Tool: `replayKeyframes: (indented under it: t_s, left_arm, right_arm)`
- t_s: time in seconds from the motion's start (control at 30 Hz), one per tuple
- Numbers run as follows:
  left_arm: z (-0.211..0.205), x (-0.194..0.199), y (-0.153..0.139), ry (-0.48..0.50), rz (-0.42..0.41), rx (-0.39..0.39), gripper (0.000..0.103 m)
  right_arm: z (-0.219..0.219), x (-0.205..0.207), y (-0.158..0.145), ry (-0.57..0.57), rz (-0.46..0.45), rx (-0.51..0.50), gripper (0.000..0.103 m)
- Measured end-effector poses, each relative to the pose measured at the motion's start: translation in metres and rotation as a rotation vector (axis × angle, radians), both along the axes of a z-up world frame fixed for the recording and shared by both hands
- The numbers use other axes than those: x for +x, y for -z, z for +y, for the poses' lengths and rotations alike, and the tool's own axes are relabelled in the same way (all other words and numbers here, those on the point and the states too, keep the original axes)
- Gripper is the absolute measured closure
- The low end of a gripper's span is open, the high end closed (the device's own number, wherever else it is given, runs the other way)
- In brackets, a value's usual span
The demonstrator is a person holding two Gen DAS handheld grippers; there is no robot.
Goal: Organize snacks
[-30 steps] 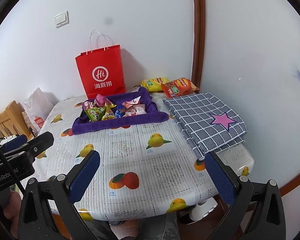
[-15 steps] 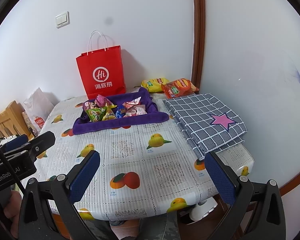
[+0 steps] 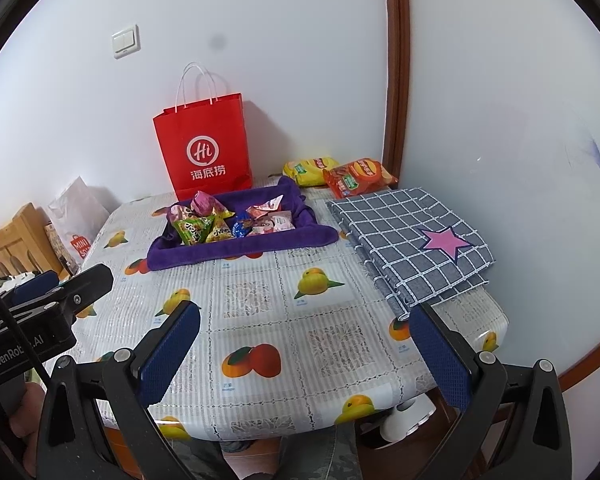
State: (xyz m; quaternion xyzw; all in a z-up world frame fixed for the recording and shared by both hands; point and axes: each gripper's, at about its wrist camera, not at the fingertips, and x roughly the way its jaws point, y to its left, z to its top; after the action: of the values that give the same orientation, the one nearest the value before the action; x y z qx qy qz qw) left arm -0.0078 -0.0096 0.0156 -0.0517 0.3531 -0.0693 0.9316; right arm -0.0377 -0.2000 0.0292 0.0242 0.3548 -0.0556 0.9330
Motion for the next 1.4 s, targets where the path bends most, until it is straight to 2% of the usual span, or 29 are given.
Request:
replayKeyframes:
  t_s: [1.1,1.4]
  left_arm:
    - [0.003,-0.001,0.0,-0.008,0.002,-0.003,0.004]
    - [0.004,0.004,0.008,-0.023,0.006,0.004,0.004]
  right_arm:
    - [0.005,-0.005,-0.001,-0.014,-0.007,-0.007,0.0]
    - [0.01,-0.004,0.002,-0.03,-0.008,-0.01,0.0]
